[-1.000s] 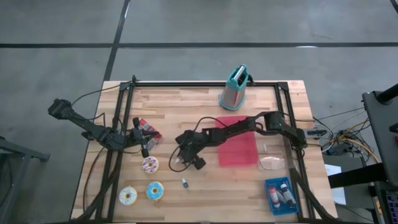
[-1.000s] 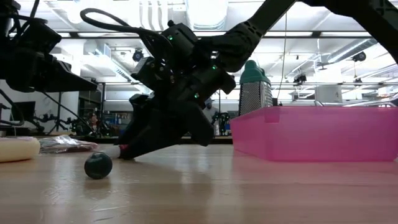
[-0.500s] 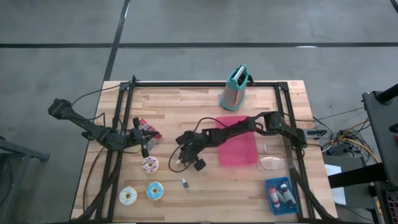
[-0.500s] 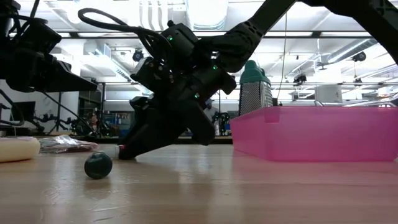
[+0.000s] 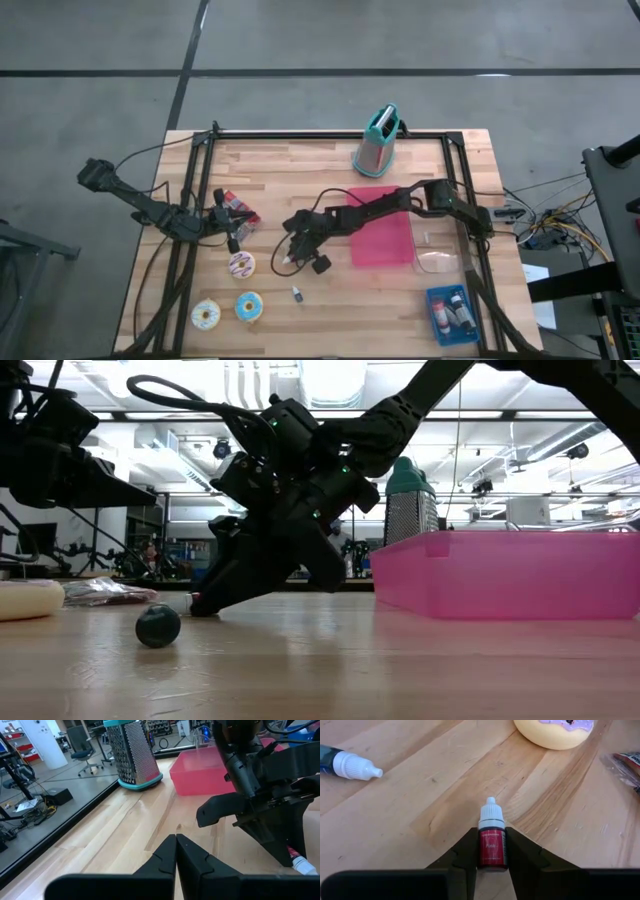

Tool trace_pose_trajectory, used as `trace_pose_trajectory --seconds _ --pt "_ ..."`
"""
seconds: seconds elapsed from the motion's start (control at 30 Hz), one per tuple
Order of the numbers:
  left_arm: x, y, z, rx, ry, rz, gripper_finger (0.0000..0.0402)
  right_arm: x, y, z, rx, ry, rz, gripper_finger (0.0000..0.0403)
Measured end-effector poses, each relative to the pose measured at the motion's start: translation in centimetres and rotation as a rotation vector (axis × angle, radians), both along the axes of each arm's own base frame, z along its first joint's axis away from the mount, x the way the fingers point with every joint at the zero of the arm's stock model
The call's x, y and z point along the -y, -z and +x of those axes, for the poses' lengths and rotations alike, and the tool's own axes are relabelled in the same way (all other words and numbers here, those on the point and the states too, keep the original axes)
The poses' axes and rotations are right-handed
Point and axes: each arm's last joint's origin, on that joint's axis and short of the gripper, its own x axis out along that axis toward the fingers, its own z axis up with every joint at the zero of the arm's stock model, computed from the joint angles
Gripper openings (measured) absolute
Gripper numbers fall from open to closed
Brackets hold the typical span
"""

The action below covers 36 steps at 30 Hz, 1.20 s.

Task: Pick & Place Food Item
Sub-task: Put the red food coloring bottle into the blue bin

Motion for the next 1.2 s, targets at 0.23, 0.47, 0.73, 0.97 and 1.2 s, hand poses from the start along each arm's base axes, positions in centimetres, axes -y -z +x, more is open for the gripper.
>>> trace_pose_trajectory --seconds 0.23,0.47,0.73,0.97,1.2 --pt "0.0 0.0 0.0 0.000 0.000 0.000 0.0012 0.1 -1.6 -0.3 -0.009 0.041 0.024 0.0076" --pt "0.0 0.0 0.0 -0.001 -0.002 0.001 0.0012 -0.4 -4.7 -1.0 -0.025 0.071 0.037 0.0082" --pt "0.0 0.1 0.0 -0.009 -0.001 0.005 0.0012 -0.6 -7.5 -2.5 -0.140 0.237 0.095 0.0077" --pt "0.0 0.1 0.0 -0.012 0.000 0.006 0.0012 -1.3 -10.6 -5.1 -0.277 0.406 0.088 0.0084" --pt "0.0 0.1 0.0 -0.014 0.001 0.007 0.0012 -3.1 -13.6 -8.8 -0.471 0.550 0.150 0.0079"
